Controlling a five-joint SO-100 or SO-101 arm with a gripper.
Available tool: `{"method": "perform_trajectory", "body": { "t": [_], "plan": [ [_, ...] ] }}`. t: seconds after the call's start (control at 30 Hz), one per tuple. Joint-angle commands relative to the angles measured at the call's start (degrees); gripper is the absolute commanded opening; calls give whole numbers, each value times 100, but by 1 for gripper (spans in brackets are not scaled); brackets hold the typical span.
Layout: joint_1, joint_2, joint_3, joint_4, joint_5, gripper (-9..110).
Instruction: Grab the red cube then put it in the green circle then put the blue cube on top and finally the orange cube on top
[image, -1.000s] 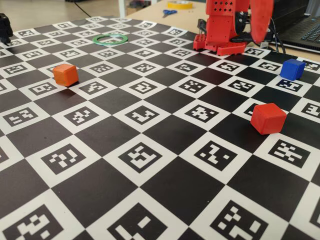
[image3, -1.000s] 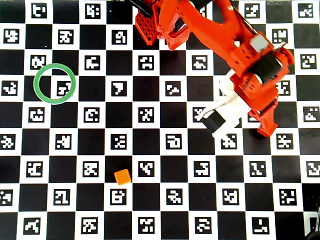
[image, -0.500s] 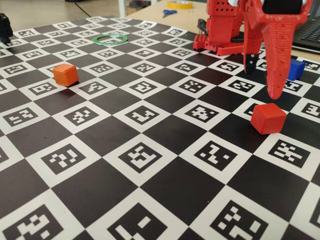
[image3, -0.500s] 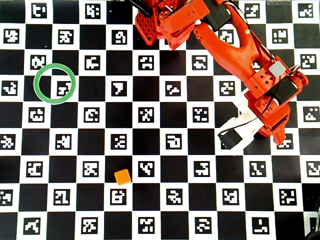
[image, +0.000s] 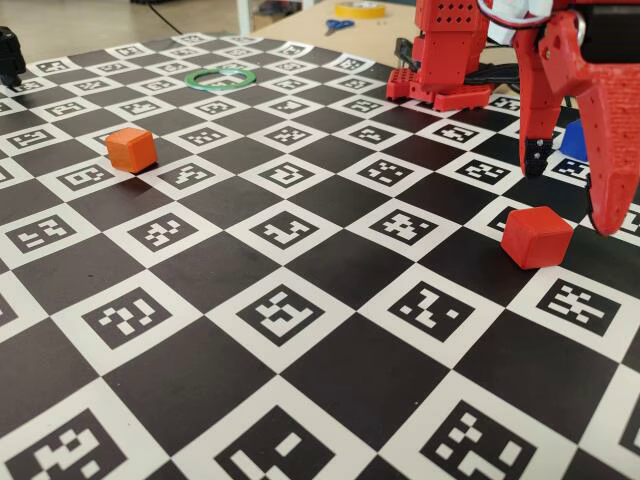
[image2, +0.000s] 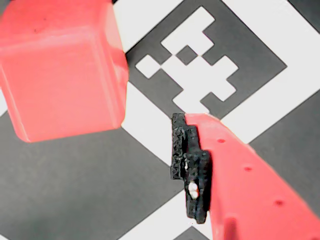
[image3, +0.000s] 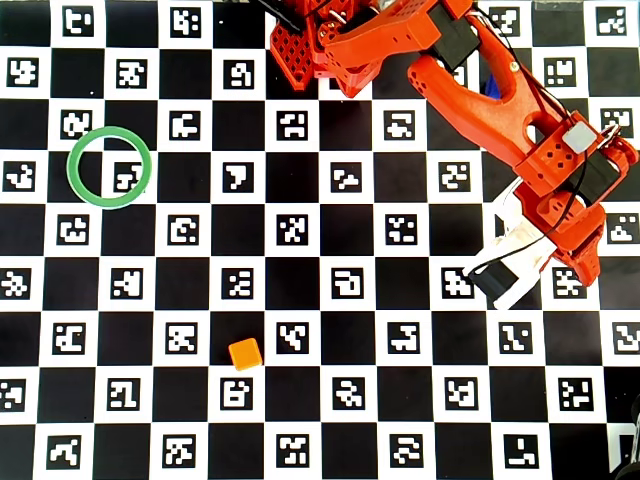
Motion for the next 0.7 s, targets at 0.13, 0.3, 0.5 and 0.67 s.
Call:
{"method": "perform_trajectory", "body": {
  "t": [0.13, 0.3, 0.5, 0.67],
  "plan": [
    [-62, 18, -475, -281, -141, 51],
    [-9, -132, -475, -439, -176, 50],
    [-44, -229, -501, -571, -211, 48],
    [-35, -352, -510, -659, -229, 44]
  ]
}}
